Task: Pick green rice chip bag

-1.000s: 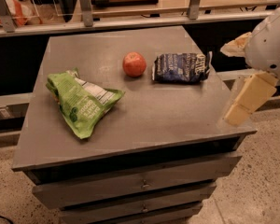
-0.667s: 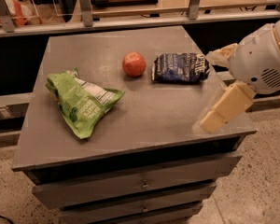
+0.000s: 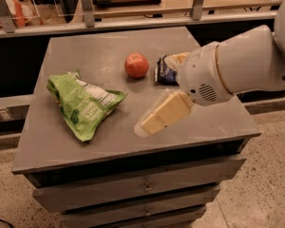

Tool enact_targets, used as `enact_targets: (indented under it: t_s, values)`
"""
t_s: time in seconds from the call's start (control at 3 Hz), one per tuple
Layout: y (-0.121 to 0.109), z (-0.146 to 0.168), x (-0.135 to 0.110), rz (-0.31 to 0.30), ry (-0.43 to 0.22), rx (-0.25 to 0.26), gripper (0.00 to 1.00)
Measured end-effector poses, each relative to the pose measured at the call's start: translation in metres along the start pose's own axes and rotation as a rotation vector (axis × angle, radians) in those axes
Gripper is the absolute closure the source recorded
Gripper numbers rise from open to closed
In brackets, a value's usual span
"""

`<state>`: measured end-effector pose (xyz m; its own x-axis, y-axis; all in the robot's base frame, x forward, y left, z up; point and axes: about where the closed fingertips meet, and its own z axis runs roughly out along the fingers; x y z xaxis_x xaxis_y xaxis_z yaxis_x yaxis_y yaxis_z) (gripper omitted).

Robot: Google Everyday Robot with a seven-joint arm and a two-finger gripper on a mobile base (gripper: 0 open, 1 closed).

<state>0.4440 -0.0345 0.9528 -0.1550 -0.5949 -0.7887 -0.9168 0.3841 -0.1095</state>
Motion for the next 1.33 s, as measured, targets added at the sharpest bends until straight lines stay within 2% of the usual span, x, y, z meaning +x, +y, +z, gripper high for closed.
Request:
enact_targets:
  t_s: [0.33, 0.67, 1.0, 1.33]
  values:
    - [0.000, 0.000, 0.000, 0.000, 0.000, 0.000, 0.00]
    - [-0.004, 0.016, -0.005, 0.010, -0.030, 0.018, 0.00]
    - [-0.013, 0.045, -0.008, 0.058, -0.059, 0.026, 0.00]
    - [-0.020, 0.075, -0.011, 0.099, -0.081, -0.006, 0.00]
